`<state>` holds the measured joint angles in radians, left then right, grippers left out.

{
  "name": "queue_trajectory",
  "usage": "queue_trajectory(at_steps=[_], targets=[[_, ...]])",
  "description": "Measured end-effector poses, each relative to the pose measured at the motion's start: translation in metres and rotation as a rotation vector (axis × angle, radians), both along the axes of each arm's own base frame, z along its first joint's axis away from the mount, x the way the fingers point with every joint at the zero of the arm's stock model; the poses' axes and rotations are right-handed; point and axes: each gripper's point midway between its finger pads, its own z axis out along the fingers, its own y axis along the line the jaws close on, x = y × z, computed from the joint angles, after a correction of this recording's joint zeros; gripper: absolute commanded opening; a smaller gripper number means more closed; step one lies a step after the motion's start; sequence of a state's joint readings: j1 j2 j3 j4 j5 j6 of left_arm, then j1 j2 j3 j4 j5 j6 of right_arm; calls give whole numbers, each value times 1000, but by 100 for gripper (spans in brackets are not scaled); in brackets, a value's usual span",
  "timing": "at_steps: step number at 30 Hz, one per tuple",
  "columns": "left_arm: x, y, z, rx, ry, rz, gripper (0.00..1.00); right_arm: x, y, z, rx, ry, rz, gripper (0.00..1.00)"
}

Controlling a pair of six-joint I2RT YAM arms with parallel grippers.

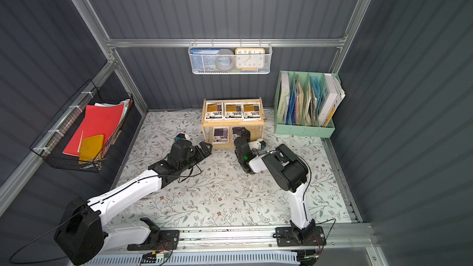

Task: Place the bagged coffee beans on the shelf by color
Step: Place the bagged coffee beans on the shelf, then reset both arms

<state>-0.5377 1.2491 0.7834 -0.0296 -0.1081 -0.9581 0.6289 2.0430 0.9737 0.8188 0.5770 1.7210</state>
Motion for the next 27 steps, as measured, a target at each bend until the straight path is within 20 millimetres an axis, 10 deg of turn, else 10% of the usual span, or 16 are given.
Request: queue_trajectory(at_steps=[7,15,22,27], targets=[[-5,13,13,20,-25,40,100,-47,1,6,-94,61,108,99],[1,38,74,105,-154,131,100,-120,-6,83,-196,22,299,99],[4,81,150,232,-364,307,100,-166,-72,150,-443,-26,330,99],[4,104,162,377,-486,394,100,-167,-134,171,-771,11,299,99]])
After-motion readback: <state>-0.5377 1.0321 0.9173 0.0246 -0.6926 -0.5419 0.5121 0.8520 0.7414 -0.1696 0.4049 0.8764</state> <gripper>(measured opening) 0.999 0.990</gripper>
